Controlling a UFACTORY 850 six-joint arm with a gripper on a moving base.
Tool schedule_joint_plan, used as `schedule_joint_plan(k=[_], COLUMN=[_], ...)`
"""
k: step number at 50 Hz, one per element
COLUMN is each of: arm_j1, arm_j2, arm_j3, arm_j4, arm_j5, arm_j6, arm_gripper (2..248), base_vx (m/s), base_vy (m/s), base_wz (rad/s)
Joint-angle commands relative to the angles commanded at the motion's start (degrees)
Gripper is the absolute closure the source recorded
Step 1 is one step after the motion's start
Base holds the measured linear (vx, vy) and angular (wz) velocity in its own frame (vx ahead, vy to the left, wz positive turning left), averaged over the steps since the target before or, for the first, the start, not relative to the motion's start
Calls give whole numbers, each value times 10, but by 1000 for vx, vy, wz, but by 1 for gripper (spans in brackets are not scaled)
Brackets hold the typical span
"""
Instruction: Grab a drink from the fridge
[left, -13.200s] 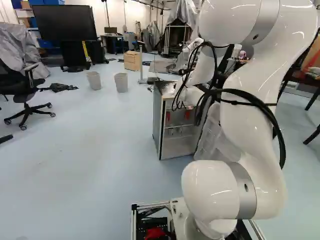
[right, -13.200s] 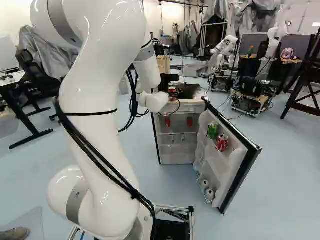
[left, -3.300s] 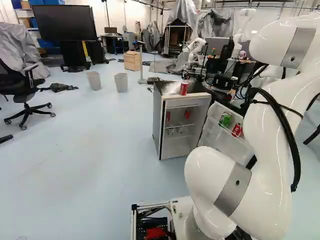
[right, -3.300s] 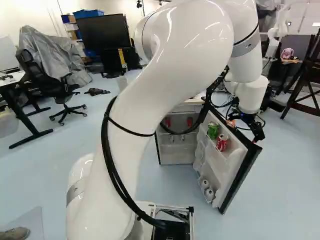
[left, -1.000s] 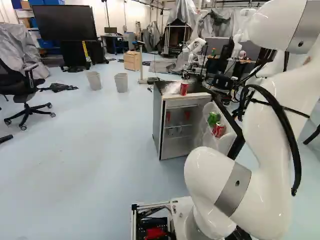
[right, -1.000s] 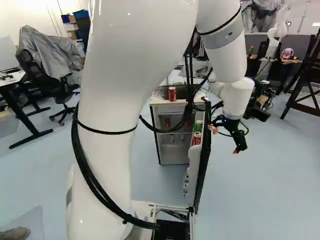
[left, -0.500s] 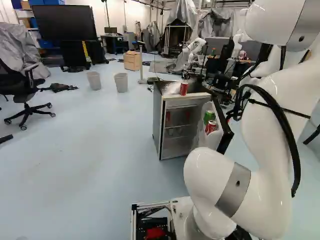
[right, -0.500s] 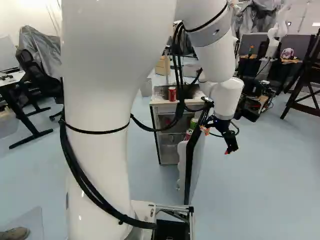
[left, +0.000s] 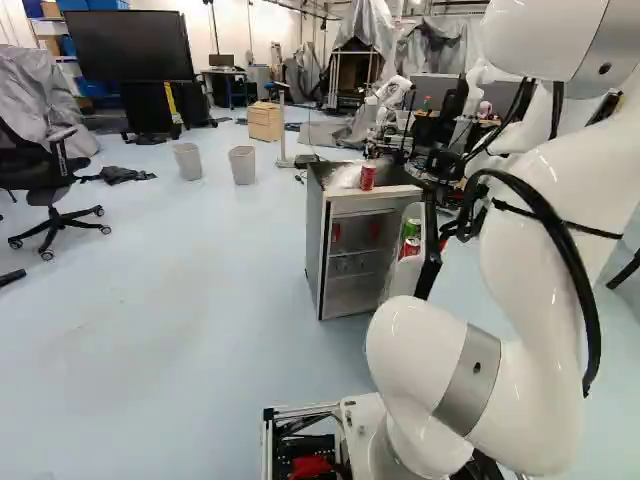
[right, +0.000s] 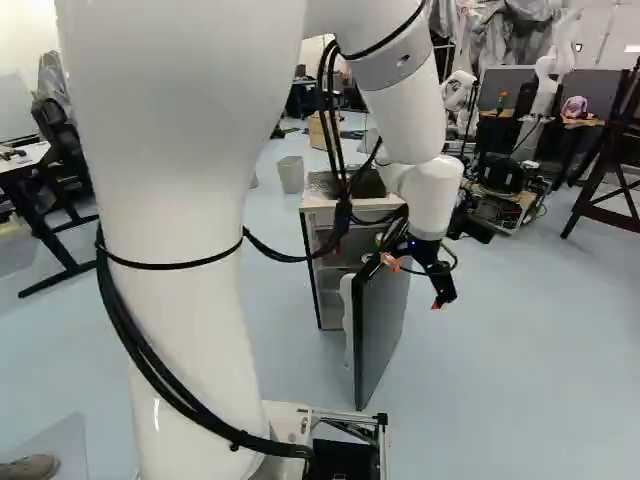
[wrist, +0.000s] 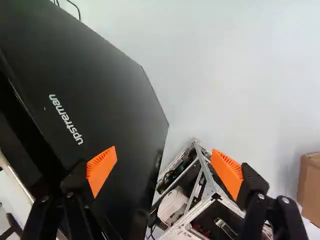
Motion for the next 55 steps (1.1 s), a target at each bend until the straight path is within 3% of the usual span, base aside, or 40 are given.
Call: schedule_joint_plan(k=[55], arm_j1=[96], arm_j2=[77], arm_j3=[96], arm_j4=[0], arm_j5=[0], arm_j6=[0], arm_gripper=[3], base_vx=[0], base_vy=[0], base_wz=[0])
